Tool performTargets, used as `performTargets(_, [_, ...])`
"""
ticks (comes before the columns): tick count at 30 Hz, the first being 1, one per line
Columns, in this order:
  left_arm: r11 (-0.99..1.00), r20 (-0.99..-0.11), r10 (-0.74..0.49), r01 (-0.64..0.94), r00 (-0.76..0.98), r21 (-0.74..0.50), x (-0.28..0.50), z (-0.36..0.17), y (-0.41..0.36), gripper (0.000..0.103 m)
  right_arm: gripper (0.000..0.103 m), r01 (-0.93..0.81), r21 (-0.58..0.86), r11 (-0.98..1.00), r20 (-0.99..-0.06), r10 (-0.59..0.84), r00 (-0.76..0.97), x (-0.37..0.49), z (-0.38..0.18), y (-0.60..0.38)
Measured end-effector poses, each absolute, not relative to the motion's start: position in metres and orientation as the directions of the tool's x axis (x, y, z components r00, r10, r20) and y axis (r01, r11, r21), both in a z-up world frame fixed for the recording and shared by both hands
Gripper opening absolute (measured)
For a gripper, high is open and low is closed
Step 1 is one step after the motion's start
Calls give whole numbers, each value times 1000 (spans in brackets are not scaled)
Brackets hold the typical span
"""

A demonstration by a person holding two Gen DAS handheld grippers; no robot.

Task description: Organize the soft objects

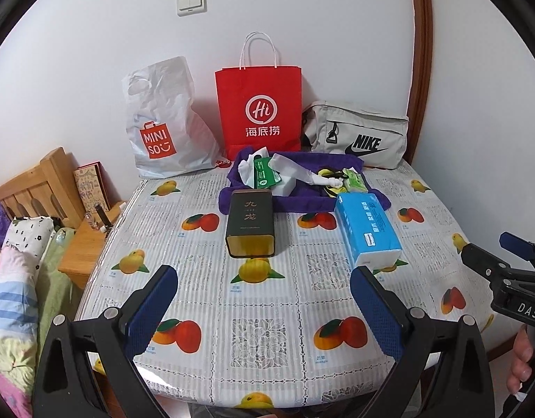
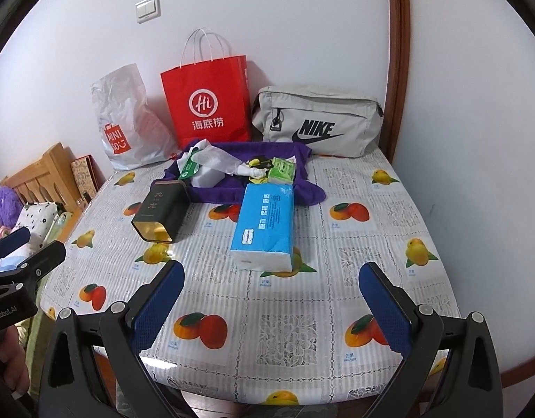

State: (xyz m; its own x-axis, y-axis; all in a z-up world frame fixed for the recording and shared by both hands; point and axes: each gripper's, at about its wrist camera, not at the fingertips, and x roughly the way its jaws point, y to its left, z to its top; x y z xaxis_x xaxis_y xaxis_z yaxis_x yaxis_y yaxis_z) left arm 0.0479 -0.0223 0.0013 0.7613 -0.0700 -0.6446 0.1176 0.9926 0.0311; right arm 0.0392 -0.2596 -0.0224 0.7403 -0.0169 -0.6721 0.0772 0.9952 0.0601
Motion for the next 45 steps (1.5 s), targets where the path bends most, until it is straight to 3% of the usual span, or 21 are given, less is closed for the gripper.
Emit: performTargets(45, [993,-648,-90,120,756,2,47,-1,-20,100,99,85,47,995,-675,-31,737,35,-26,-257])
